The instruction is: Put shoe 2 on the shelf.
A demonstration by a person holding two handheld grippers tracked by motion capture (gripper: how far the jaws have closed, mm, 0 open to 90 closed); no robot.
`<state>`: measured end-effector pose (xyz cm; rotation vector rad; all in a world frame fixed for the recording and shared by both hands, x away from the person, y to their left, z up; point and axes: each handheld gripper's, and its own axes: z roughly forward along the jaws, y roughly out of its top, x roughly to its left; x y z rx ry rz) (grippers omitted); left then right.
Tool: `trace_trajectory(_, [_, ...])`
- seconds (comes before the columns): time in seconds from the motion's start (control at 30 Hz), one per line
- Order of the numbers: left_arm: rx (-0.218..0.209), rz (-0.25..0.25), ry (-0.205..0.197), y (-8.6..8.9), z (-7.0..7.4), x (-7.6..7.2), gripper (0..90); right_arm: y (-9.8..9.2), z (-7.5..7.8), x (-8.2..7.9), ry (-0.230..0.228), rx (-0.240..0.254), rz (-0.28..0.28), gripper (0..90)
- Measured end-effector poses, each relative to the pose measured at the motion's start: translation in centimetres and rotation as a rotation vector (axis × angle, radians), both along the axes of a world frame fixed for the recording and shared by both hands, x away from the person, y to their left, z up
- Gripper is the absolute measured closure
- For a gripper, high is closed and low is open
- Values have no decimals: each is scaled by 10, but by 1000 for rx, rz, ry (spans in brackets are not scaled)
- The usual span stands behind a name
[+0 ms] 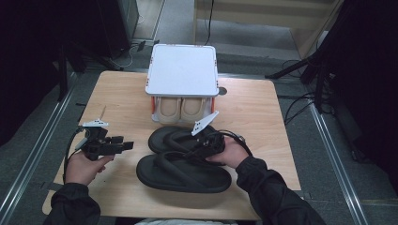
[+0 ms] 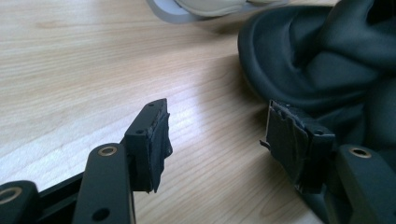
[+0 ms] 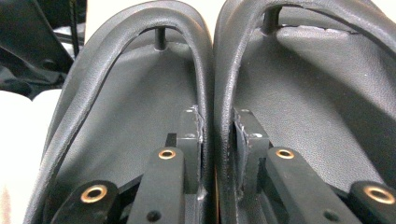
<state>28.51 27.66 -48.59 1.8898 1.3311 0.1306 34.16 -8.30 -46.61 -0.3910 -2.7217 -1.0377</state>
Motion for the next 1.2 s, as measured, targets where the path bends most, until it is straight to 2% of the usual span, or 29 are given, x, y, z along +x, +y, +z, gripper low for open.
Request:
trace_trajectory(0.13, [22,4,12,2,-1,-3,397,3,10,10,-3,7,10,761])
trace_trajectory(0.33, [20,14,13,5,-2,-6,396,8,27,21,-27,-13,25,761])
trace_trajectory(0.87, [16,23,10,7,-2,-7,396,17,72,33,-55,-12,57,759])
trace_trajectory(1.2, [9,28,3,6,-1,-7,397,23,95,38,-51,-13,61,759])
